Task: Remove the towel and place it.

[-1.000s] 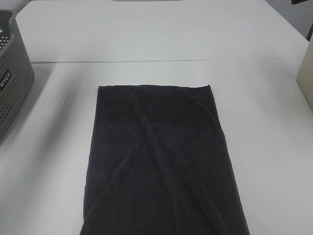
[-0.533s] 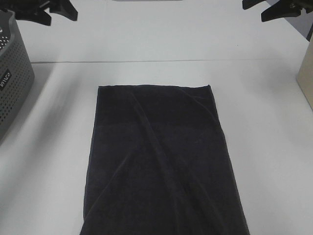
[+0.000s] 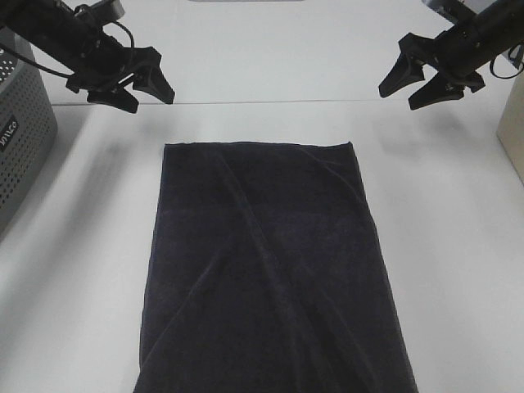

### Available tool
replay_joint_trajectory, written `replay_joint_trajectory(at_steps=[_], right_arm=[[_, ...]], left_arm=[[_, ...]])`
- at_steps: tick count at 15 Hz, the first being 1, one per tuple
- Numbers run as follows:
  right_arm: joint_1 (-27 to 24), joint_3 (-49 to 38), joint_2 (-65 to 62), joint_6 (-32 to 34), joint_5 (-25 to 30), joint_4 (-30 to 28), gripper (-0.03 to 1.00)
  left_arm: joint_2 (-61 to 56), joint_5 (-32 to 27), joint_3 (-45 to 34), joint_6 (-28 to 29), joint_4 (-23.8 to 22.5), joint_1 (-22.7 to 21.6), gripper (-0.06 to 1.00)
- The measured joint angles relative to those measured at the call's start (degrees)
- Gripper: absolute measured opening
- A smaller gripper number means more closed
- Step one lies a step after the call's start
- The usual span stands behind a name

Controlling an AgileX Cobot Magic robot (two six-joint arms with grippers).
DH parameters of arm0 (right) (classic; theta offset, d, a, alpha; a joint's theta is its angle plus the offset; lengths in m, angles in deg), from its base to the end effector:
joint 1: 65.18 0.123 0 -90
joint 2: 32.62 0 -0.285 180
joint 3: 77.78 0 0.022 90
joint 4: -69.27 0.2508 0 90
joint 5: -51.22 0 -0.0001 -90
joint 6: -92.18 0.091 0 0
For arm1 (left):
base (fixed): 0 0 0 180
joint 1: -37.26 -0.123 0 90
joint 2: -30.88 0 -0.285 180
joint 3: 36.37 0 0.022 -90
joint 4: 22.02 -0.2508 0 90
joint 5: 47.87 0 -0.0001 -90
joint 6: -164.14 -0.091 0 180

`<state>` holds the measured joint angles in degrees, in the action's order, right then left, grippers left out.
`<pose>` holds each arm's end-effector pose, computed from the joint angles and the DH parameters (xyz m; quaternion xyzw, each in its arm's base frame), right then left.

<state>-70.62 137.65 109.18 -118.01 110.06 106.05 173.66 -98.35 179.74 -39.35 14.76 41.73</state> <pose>0.5005 -0.0008 0.1765 -0.0775 0.9464 0.2375 0.2046 0.5079 -0.0819 0.1740 0.0805 0.9385 -0.2434 0.2314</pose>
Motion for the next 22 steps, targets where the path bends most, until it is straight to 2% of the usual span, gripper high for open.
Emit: replay_joint_trajectory(at_steps=[3,8,11,13,16,20,22], right_arm=[[0.74,0.0,2.35,-4.35,-0.8,1.43,0.67],[1.03,0.0,6.53,-5.21,-2.23,3.84,0.67],[1.03,0.0,8.71,-7.56,-2.58,4.18,0.67],[1.03,0.0,9.85,-7.96,-2.64,4.58,0.67],[1.26,0.17,10.66,-8.08,-3.15,5.56,0.67],[5.21,0.17,10.71,-9.45,-7.1,4.64,0.63],[7.51,0.17,10.71,-9.51,-8.42,2.58,0.58]], left_arm=[[2.98,-2.52,0.06,-0.63,-0.06,-0.52,0.7],[5.16,-2.92,0.06,-1.72,0.17,-2.81,0.7],[7.73,-2.92,0.11,-3.95,2.86,-2.98,0.7],[9.28,-1.2,0.11,-7.33,6.59,-2.98,0.69],[10.31,0.8,0.23,-9.34,11.29,-2.92,0.67],[11.34,1.83,0.74,-10.2,13.46,-1.15,0.64],[11.46,2.12,0.74,-10.2,13.35,-0.52,0.58]])
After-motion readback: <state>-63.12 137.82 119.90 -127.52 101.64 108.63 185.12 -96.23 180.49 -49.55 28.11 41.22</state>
